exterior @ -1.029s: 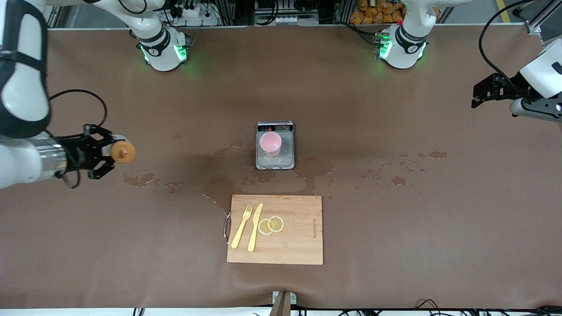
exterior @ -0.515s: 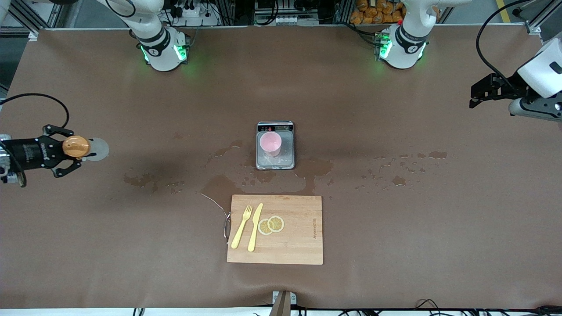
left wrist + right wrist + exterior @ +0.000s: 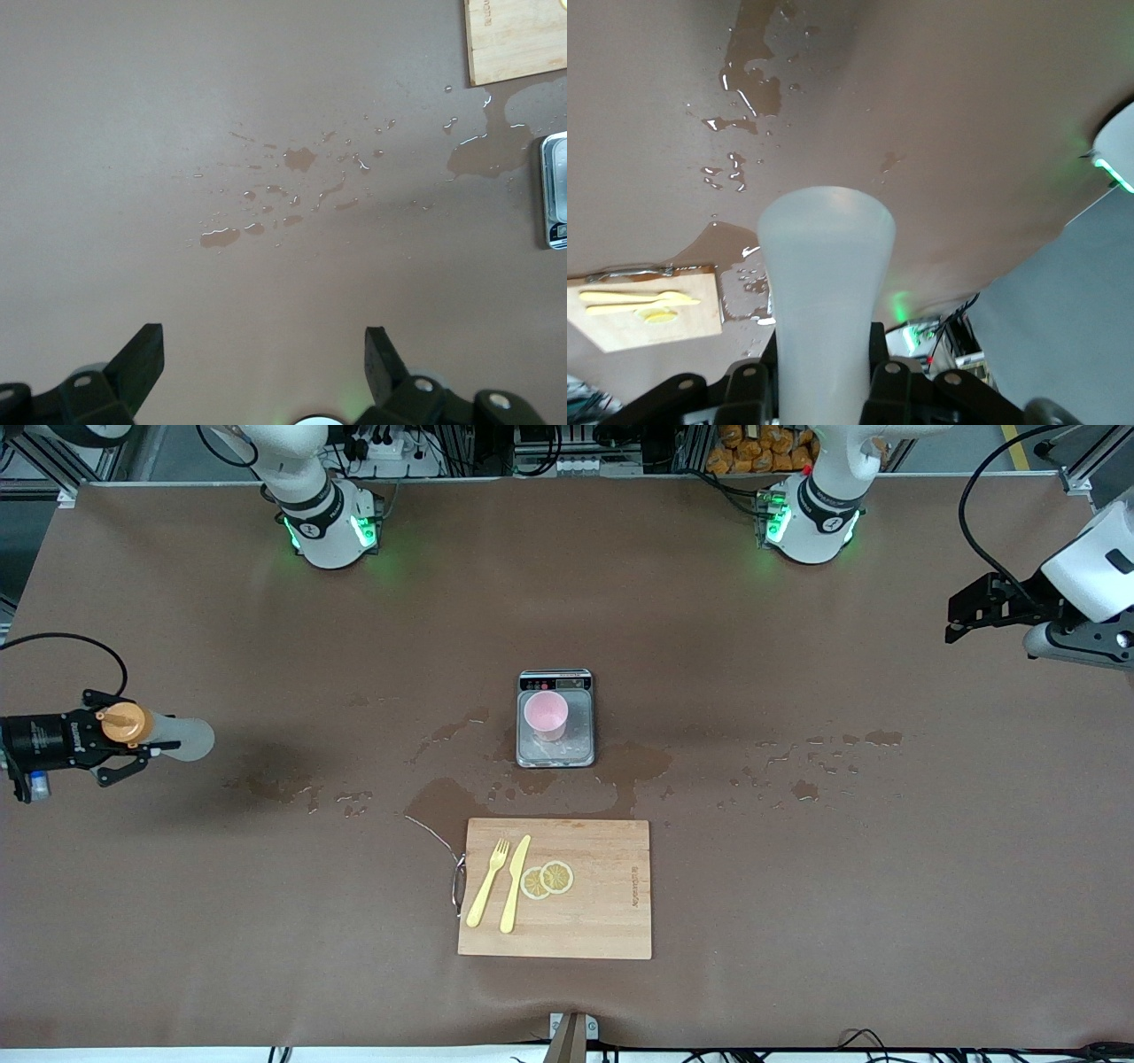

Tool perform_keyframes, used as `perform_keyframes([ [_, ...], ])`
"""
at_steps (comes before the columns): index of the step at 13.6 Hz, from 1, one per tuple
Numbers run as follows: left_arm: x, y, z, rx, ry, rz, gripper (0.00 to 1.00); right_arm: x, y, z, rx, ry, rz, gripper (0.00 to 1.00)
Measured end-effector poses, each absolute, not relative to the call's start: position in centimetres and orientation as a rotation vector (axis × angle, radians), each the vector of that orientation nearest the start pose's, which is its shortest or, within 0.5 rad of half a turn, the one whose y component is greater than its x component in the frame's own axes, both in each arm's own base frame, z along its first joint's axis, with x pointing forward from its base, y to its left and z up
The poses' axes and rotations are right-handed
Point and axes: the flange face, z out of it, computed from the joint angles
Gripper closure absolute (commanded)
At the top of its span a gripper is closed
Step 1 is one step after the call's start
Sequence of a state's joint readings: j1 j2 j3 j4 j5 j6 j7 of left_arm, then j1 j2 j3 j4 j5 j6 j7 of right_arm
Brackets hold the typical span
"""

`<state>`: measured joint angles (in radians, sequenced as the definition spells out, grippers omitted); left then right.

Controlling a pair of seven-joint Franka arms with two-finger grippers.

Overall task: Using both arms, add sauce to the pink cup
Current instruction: 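Lower the bottle upright onto the table with the right gripper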

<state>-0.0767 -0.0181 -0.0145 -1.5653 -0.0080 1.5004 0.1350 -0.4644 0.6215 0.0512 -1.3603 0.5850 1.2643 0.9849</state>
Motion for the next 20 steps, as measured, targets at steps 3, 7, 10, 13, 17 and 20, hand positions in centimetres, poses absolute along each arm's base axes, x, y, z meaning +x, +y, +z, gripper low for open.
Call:
perform_keyframes([
  [3, 54.0, -4.9, 63.3, -3.13, 0.352, 0.063, 0.0, 61.0, -22.0, 29.3, -1.824, 1.574, 1.153, 0.68],
  [7, 54.0, -4.9, 63.3, -3.13, 0.354, 0.062, 0.0, 60.1, -23.0, 24.6, -1.808, 1.539, 1.128, 0.67],
  [10, 54.1, -5.2, 63.0, -3.129, 0.361, 0.071, 0.0, 59.9, -23.3, 22.0, -1.807, 1.539, 1.102, 0.67],
  [13, 54.5, -5.3, 62.5, -3.129, 0.361, 0.081, 0.0, 59.6, -23.3, 19.0, -1.805, 1.538, 1.087, 0.63],
  [17, 54.6, -5.3, 62.8, -3.129, 0.363, 0.068, 0.0, 59.2, -23.2, 16.4, -1.797, 1.545, 1.086, 0.45],
  [20, 54.6, -5.3, 62.9, -3.129, 0.362, 0.064, 0.0, 59.2, -23.1, 16.2, -1.797, 1.544, 1.084, 0.0],
])
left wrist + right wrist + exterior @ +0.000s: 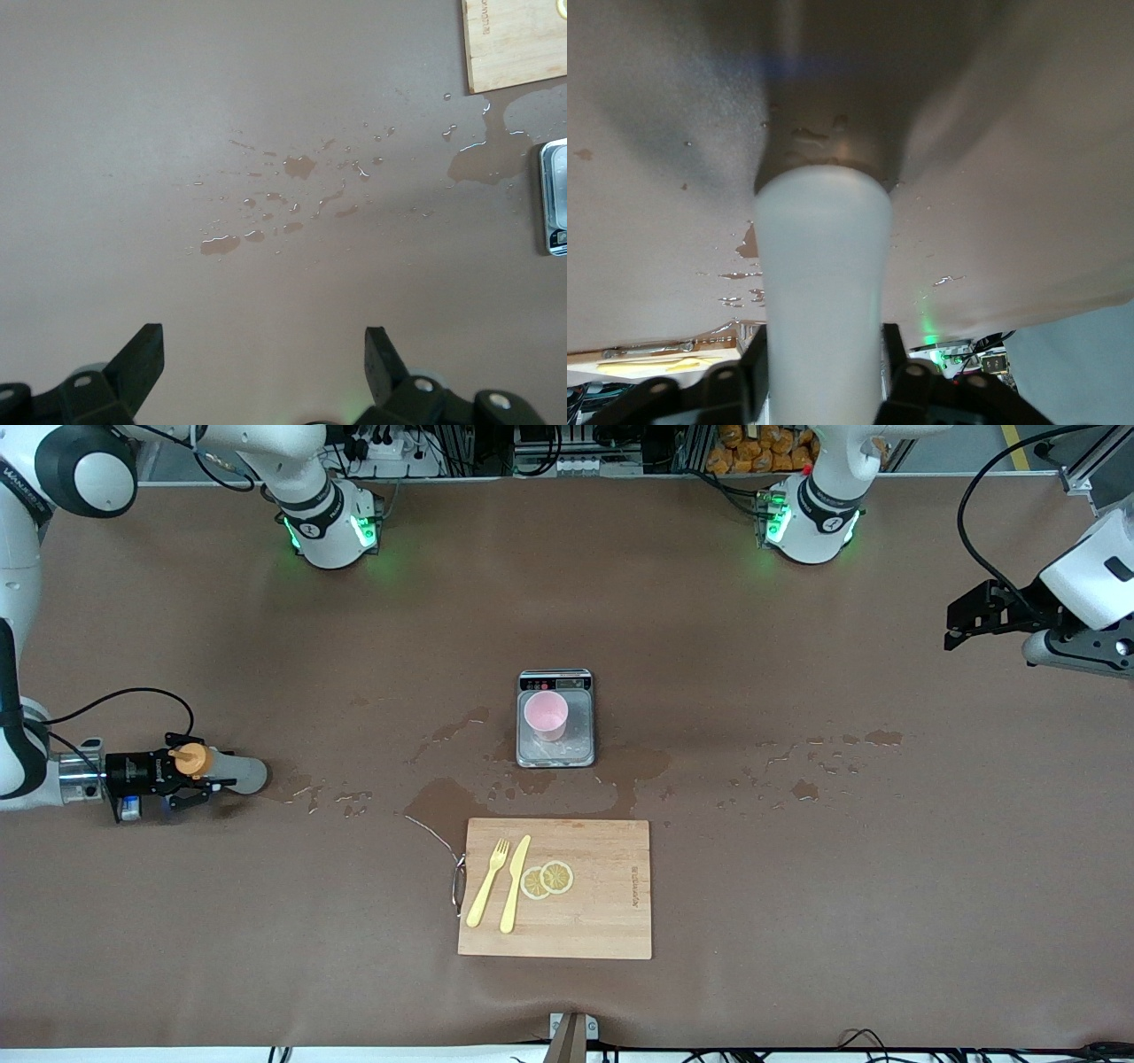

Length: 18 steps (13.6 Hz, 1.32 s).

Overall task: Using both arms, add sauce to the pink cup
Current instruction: 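Lower the bottle upright onto the table with the right gripper, then open the right gripper and withdraw it from the bottle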

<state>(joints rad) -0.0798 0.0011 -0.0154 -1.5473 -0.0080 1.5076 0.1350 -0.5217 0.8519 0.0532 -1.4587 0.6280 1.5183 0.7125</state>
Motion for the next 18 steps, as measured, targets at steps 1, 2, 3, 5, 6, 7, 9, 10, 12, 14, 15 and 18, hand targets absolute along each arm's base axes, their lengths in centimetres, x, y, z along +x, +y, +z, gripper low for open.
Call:
perform_keyframes([
  [1, 54.6, -5.3, 63.0, -3.129, 0.362, 0.063, 0.0, 59.2, -23.0, 16.2, -1.798, 1.542, 1.084, 0.0],
  [2, 54.6, -5.4, 63.0, -3.129, 0.364, 0.063, 0.0, 59.3, -22.9, 16.3, -1.799, 1.54, 1.083, 0.0],
  [3, 54.6, -5.6, 63.0, -3.128, 0.371, 0.063, 0.0, 59.4, -22.8, 16.3, -1.801, 1.537, 1.082, 0.0],
  [5, 54.5, -6.2, 63.0, -3.125, 0.389, 0.064, 0.0, 59.6, -22.6, 16.4, -1.806, 1.533, 1.078, 0.0],
  [6, 54.5, -6.3, 63.0, -3.125, 0.392, 0.064, 0.0, 59.8, -22.6, 16.7, -1.81, 1.531, 1.073, 0.0],
  [7, 54.5, -6.3, 63.0, -3.125, 0.391, 0.064, 0.0, 60.0, -22.6, 17.1, -1.813, 1.527, 1.067, 0.0],
  [9, 54.5, -6.1, 63.0, -3.126, 0.385, 0.063, 0.0, 60.5, -22.7, 18.9, -1.814, 1.497, 1.08, 0.0],
  [10, 54.5, -6.0, 63.0, -3.126, 0.381, 0.063, 0.0, 60.7, -22.8, 19.8, -1.815, 1.477, 1.103, 0.0],
  [12, 54.6, -5.7, 63.0, -3.127, 0.373, 0.063, 0.0, 61.1, -23.0, 21.6, -1.816, 1.464, 1.132, 0.0],
  [14, 54.6, -5.6, 63.0, -3.128, 0.369, 0.064, 0.0, 61.3, -23.5, 23.2, -1.84, 1.478, 1.15, 0.0],
  [15, 54.6, -5.5, 62.9, -3.128, 0.369, 0.065, 0.0, 61.4, -23.8, 24.0, -1.874, 1.478, 1.153, 0.0],
  [18, 54.5, -5.9, 62.9, -3.127, 0.378, 0.071, 0.0, 61.8, -24.7, 27.4, -1.955, 1.472, 1.151, 0.0],
])
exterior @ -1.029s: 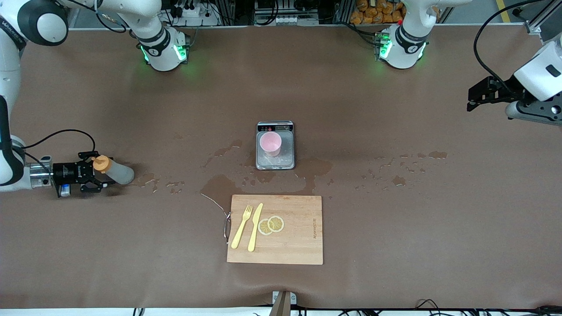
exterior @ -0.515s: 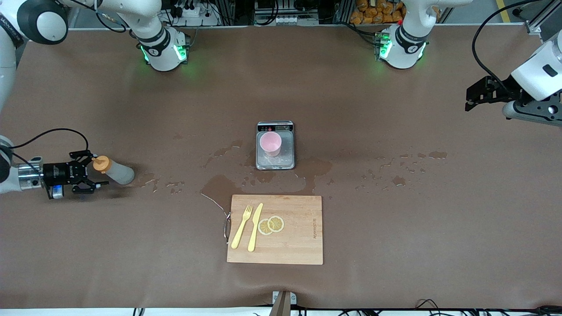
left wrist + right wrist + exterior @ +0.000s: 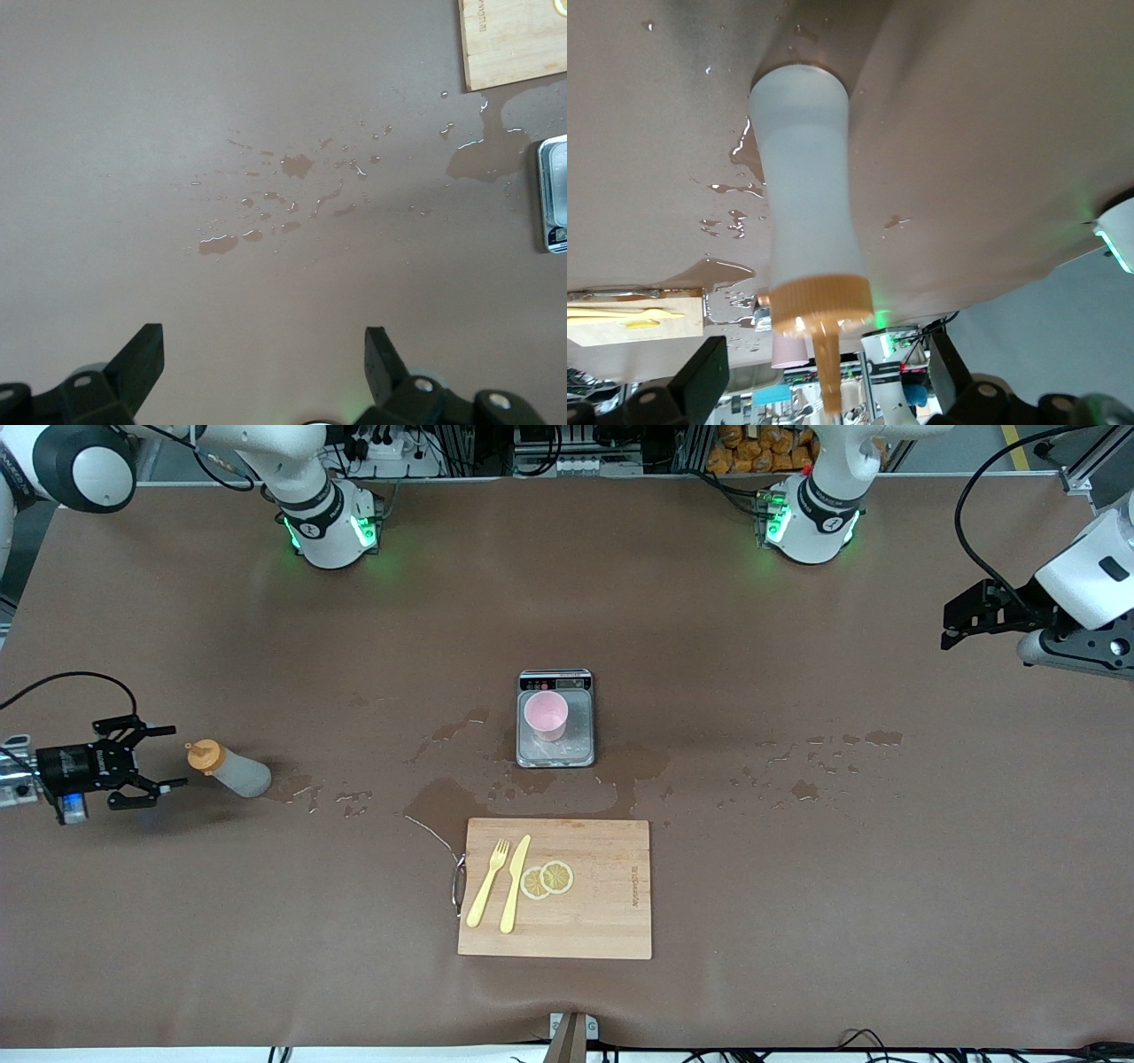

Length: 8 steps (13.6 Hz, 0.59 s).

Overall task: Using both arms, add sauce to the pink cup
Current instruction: 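Open the right gripper and withdraw it from the bottle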

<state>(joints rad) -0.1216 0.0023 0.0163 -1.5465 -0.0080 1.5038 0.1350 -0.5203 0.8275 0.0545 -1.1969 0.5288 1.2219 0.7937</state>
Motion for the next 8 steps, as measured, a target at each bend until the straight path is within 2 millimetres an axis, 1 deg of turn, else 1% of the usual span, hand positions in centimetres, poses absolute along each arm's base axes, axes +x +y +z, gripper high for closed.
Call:
perform_keyframes([
  [3, 54.5, -6.1, 62.9, -3.126, 0.386, 0.071, 0.0, 62.0, -25.0, 30.4, -2.017, 1.46, 1.137, 0.0],
  [6, 54.5, -5.7, 62.9, -3.127, 0.373, 0.072, 0.0, 62.0, -24.7, 32.3, -2.047, 1.446, 1.137, 0.0],
  [8, 54.5, -5.6, 62.9, -3.128, 0.368, 0.073, 0.0, 62.0, -24.4, 34.4, -2.131, 1.462, 1.118, 0.0],
])
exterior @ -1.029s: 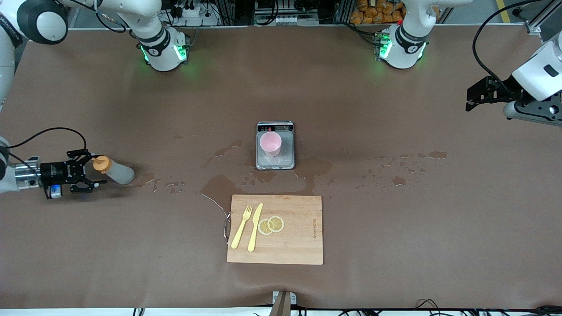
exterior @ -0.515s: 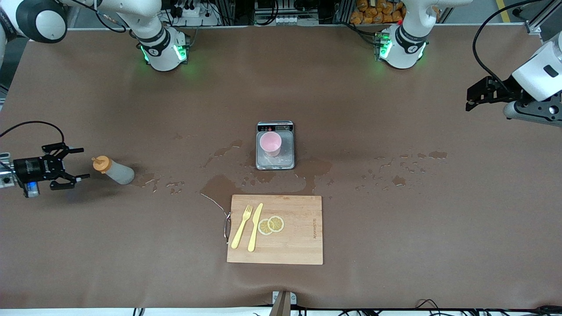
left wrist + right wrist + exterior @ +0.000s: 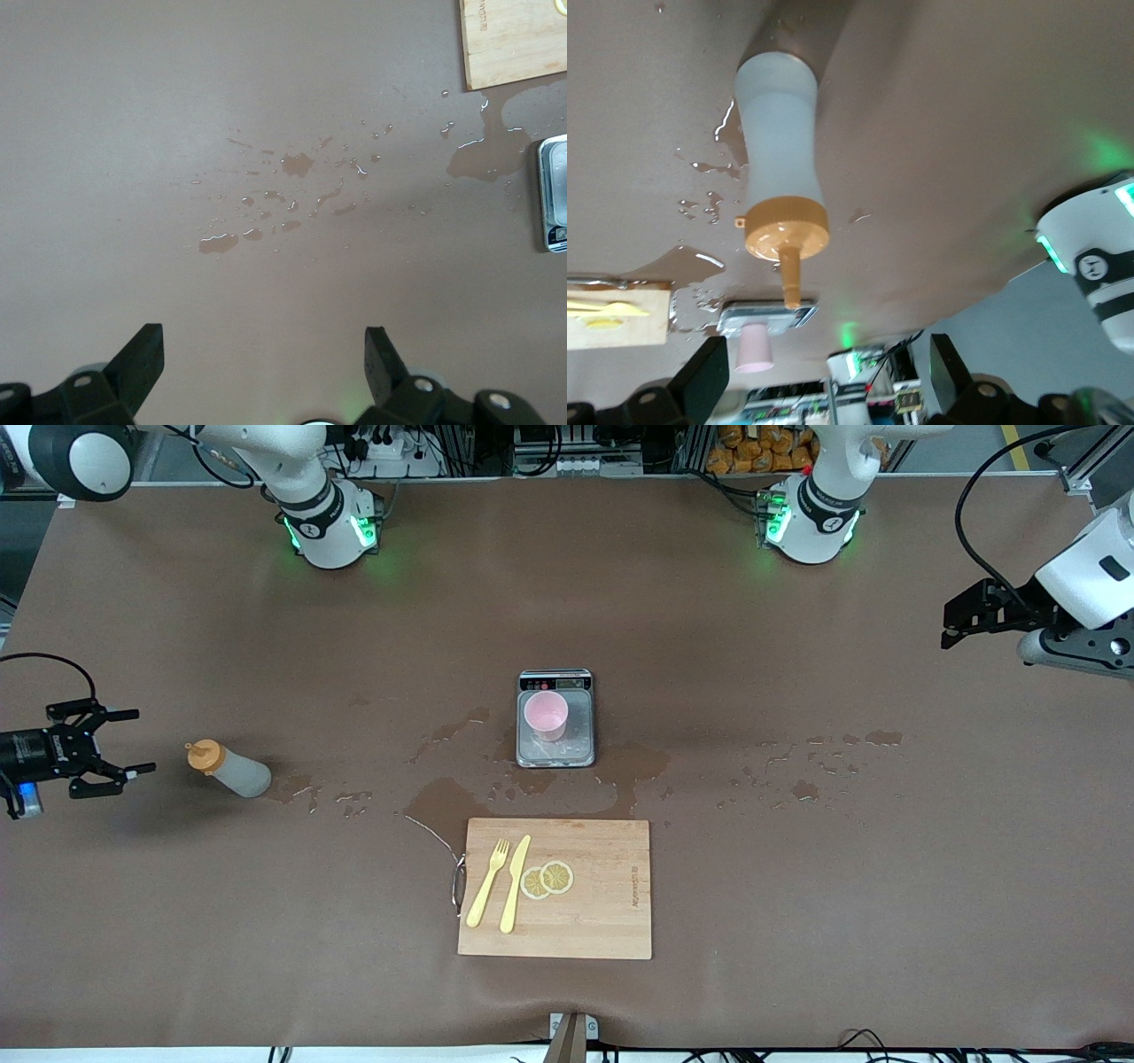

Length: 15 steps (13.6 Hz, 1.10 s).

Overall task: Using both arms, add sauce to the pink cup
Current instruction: 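Open the right gripper and withdraw it from the bottle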

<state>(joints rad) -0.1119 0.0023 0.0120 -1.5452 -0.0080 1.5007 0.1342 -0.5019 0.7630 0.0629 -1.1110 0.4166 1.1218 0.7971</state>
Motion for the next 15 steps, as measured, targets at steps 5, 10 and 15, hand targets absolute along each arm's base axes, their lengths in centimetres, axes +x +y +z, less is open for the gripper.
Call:
perform_keyframes([
  [5, 54.6, -5.3, 63.1, -3.135, 0.288, 0.069, 0.0, 64.4, -15.3, 42.7, -2.508, 1.43, 0.97, 0.0],
  [10, 54.6, -5.3, 63.2, -3.136, 0.28, 0.063, 0.0, 65.0, -7.2, 47.7, -2.711, 1.343, 0.825, 0.0],
  [15, 54.6, -5.3, 63.3, -3.136, 0.28, 0.061, 0.0, 63.2, -5.8, 53.8, -2.857, 0.882, 0.619, 0.0],
])
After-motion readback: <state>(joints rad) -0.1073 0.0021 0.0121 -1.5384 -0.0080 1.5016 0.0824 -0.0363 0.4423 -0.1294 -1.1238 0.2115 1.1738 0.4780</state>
